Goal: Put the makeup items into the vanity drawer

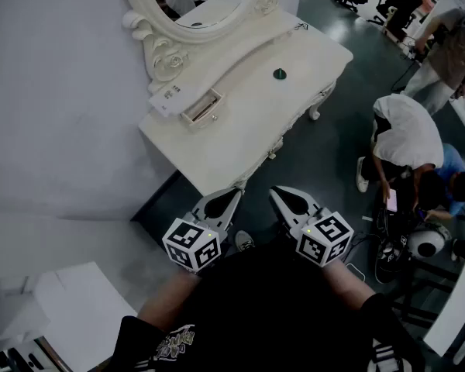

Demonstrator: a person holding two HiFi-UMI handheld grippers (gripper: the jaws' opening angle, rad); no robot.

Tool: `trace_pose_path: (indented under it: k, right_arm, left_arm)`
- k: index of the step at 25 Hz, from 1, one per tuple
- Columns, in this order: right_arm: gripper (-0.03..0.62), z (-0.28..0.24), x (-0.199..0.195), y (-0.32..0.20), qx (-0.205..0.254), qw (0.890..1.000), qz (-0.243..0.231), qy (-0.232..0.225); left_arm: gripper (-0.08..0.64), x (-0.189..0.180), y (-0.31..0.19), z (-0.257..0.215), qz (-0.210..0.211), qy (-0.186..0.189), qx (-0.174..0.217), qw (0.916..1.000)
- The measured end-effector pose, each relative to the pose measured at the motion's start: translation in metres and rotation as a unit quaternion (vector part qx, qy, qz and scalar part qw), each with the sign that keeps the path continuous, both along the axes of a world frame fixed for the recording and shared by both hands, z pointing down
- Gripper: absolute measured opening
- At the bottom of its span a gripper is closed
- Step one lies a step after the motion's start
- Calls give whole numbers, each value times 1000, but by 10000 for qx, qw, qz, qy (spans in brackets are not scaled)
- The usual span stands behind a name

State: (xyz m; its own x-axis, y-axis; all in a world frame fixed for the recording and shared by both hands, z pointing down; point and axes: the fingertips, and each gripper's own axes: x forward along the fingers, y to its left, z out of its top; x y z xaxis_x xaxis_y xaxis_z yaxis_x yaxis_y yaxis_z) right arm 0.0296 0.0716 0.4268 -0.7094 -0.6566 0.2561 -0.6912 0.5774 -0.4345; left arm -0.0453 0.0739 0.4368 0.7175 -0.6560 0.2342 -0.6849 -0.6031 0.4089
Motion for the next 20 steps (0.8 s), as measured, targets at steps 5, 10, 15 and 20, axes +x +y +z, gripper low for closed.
trace_pose_path:
  k: [5,10,15,20]
  right_arm:
    - [28,1,6,1,-12,10000,18,-21]
    - [28,1,10,2,0,10000,54,-31]
    - [28,-6,8,3,114,9998,-48,-162]
    - [29,-6,5,1,157,9998,-88,-63]
  left_arm:
    - [2,5,1,1,9,27,1,10000]
    - [2,9,2,1,56,9,1,10000]
    - [2,11,3,1,106,23,-4,9999]
    - [2,9,3,1,112,22,-5,9999]
